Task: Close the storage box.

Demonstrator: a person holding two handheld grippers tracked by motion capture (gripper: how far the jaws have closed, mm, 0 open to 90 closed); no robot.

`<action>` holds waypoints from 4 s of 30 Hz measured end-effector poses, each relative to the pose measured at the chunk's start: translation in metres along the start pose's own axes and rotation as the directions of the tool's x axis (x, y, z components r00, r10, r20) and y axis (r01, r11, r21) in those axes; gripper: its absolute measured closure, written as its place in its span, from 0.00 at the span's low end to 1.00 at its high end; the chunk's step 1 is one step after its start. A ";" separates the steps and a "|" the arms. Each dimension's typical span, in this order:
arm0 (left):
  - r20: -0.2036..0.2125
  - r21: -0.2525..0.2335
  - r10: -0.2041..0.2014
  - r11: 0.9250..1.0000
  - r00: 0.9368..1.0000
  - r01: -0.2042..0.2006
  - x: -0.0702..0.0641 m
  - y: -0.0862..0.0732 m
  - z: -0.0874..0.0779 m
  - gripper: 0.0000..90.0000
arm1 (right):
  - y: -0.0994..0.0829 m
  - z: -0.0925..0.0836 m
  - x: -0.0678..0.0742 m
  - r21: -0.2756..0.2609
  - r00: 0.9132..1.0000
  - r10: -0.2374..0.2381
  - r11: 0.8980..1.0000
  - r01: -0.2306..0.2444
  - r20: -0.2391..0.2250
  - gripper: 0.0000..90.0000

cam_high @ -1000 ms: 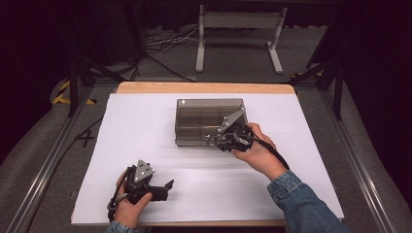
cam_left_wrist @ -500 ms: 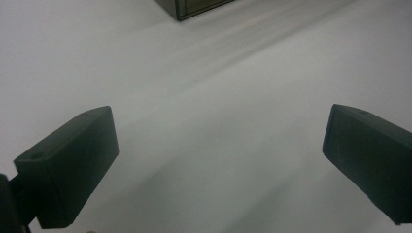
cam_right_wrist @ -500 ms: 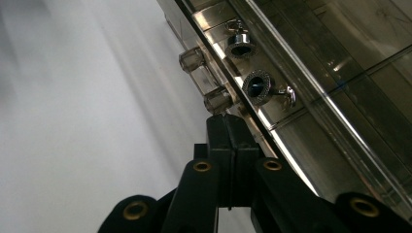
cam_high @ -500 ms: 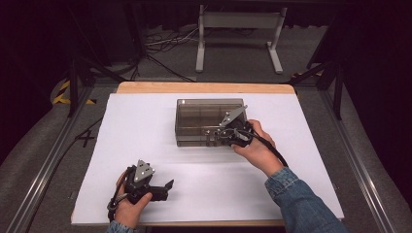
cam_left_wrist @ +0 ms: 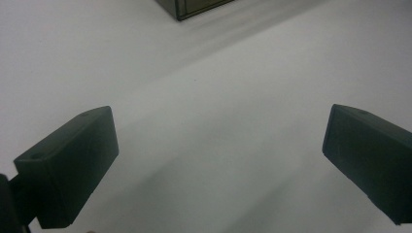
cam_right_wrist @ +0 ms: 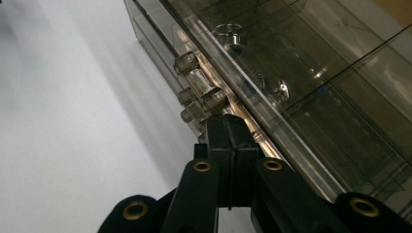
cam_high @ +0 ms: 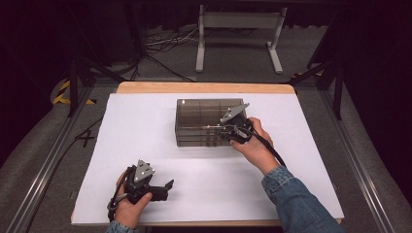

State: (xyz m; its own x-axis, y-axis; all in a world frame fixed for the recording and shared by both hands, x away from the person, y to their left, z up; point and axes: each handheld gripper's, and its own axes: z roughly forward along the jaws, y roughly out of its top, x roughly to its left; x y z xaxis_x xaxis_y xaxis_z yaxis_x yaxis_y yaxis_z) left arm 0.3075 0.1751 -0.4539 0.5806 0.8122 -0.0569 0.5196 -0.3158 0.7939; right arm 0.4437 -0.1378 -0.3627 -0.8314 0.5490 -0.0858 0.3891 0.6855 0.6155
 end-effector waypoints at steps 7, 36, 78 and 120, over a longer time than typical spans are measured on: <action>0.001 0.000 0.000 1.000 1.000 0.000 0.000 0.000 0.000 0.00 | -0.001 0.000 0.000 -0.009 1.000 0.017 1.000 -0.017 0.007 1.00; -0.005 0.001 -0.012 1.000 1.000 0.012 0.004 -0.001 -0.004 0.00 | -0.021 -0.056 0.015 -0.119 0.992 -0.001 0.993 -0.014 -0.125 0.65; -0.024 -0.007 -0.021 1.000 0.999 0.021 0.006 -0.001 -0.006 0.00 | -0.102 -0.092 0.009 -0.138 0.995 0.088 0.986 -0.093 -0.045 0.39; -0.040 0.003 -0.008 1.000 0.999 0.008 0.007 -0.003 0.000 0.00 | -0.169 -0.046 0.016 -0.146 0.991 0.133 0.981 -0.129 0.016 0.38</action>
State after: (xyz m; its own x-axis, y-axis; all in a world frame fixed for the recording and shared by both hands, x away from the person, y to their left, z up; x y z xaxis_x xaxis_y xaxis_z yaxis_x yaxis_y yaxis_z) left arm 0.3098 0.1823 -0.4564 0.5510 0.8336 -0.0388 0.5263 -0.3110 0.7914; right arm 0.3464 -0.2671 -0.4323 -0.7656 0.6431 -0.0161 0.4311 0.5315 0.7291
